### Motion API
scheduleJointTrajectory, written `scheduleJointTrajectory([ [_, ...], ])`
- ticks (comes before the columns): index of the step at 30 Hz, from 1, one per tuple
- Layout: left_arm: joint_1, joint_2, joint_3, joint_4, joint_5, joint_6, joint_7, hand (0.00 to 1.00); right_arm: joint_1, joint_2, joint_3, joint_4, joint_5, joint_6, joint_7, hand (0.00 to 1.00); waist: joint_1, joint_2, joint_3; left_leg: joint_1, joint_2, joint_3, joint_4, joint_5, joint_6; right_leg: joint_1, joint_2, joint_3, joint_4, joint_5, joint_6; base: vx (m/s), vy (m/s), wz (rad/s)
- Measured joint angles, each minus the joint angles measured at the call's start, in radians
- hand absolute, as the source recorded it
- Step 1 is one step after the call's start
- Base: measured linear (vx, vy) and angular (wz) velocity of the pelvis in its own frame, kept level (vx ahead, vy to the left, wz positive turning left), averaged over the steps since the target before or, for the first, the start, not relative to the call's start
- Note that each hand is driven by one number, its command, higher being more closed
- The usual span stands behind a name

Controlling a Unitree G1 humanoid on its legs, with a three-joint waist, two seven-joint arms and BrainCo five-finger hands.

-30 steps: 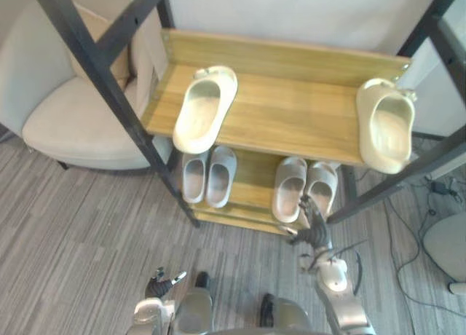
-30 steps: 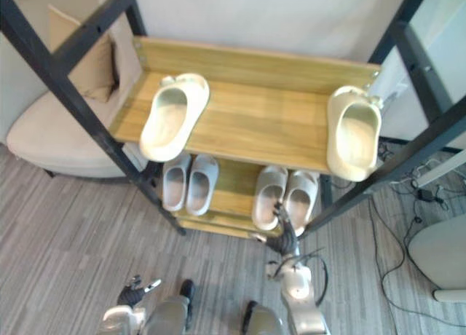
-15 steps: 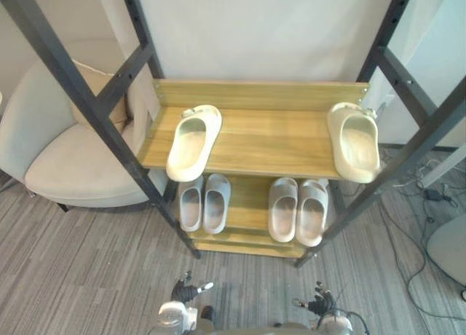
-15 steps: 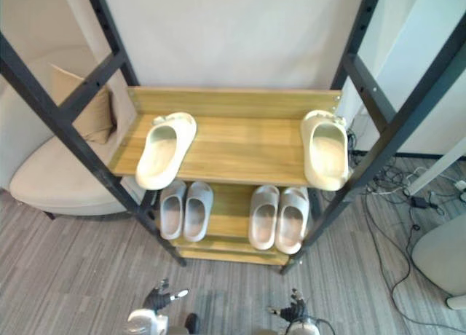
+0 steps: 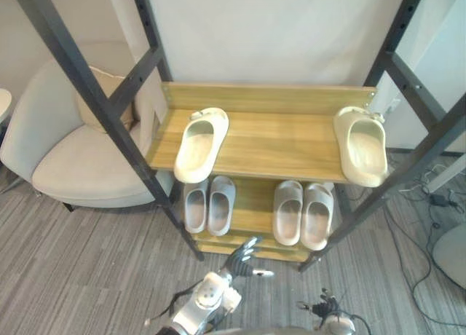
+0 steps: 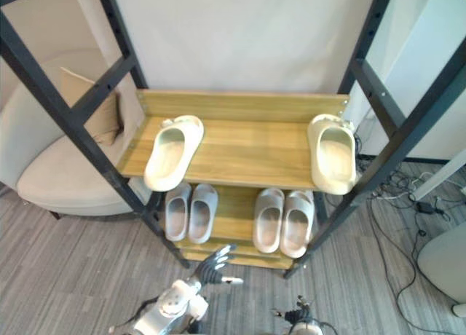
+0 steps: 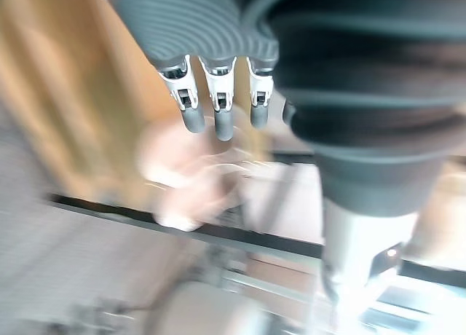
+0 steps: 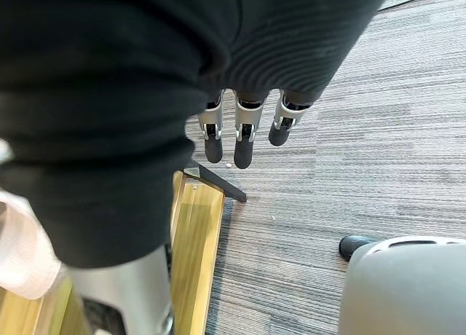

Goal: Organize the slippers on the shoe rack

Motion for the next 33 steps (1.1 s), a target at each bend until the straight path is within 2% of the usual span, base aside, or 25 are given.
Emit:
scheduleJointTrajectory([
  [5, -0.077, -0.003, -0.029, -0.208, -0.091, -0.016, 0.010, 0.00, 0.010, -0.002, 0.009, -0.017, 0.000, -0.001, -0.003, 0.00, -0.002, 0.009, -0.011, -0.003, 0.000, 0.005, 0.002, 0.000, 0.000, -0.004, -0.003, 0.000, 0.007, -0.001, 0.000, 0.00, 0.000, 0.00],
  [8, -0.138, -0.008, -0.026, -0.310, -0.115, -0.038, 0.047, 0.00, 0.011, -0.007, 0.027, -0.020, 0.000, -0.001, -0.005, 0.00, -0.001, 0.009, -0.013, -0.003, -0.001, 0.005, 0.004, 0.000, 0.000, -0.004, -0.005, 0.000, 0.012, -0.003, 0.001, 0.00, 0.000, 0.00],
  [13, -0.221, -0.018, 0.063, -0.437, -0.129, -0.068, 0.119, 0.00, 0.027, -0.008, 0.033, -0.020, 0.000, -0.001, -0.006, 0.00, 0.002, 0.000, -0.043, -0.004, -0.006, 0.006, 0.004, -0.002, 0.002, -0.016, -0.016, 0.002, 0.035, -0.016, 0.007, 0.00, 0.000, 0.00],
  [18, -0.273, -0.018, 0.199, -0.447, -0.113, -0.086, 0.184, 0.00, 0.034, -0.010, 0.035, -0.018, 0.000, -0.001, -0.002, 0.00, 0.003, 0.001, -0.060, -0.004, -0.011, 0.005, 0.007, -0.002, 0.002, -0.016, -0.016, 0.002, 0.038, -0.016, 0.007, 0.00, 0.000, 0.00],
  [22, -0.294, 0.005, 0.282, -0.434, -0.105, -0.085, 0.204, 0.00, 0.035, -0.016, 0.035, -0.016, 0.000, 0.000, 0.009, 0.00, 0.003, 0.001, -0.060, -0.005, -0.012, 0.003, 0.012, -0.002, 0.002, -0.017, -0.016, 0.002, 0.042, -0.017, 0.006, 0.00, 0.000, 0.00],
  [27, -0.357, 0.067, 0.411, -0.354, -0.071, -0.083, 0.237, 0.00, 0.041, -0.031, 0.033, -0.014, 0.001, 0.005, 0.030, 0.00, 0.002, -0.002, -0.070, -0.031, -0.012, -0.003, 0.020, -0.001, 0.003, -0.038, -0.016, 0.000, 0.044, -0.018, 0.007, -0.02, -0.001, 0.04],
  [33, -0.384, 0.155, 0.502, -0.239, -0.053, -0.064, 0.266, 0.00, 0.057, -0.034, 0.028, -0.015, 0.003, 0.010, 0.038, 0.00, 0.002, -0.014, -0.076, -0.041, -0.013, -0.003, 0.019, -0.001, 0.003, -0.046, -0.016, 0.000, 0.044, -0.018, 0.006, 0.02, 0.000, 0.00],
])
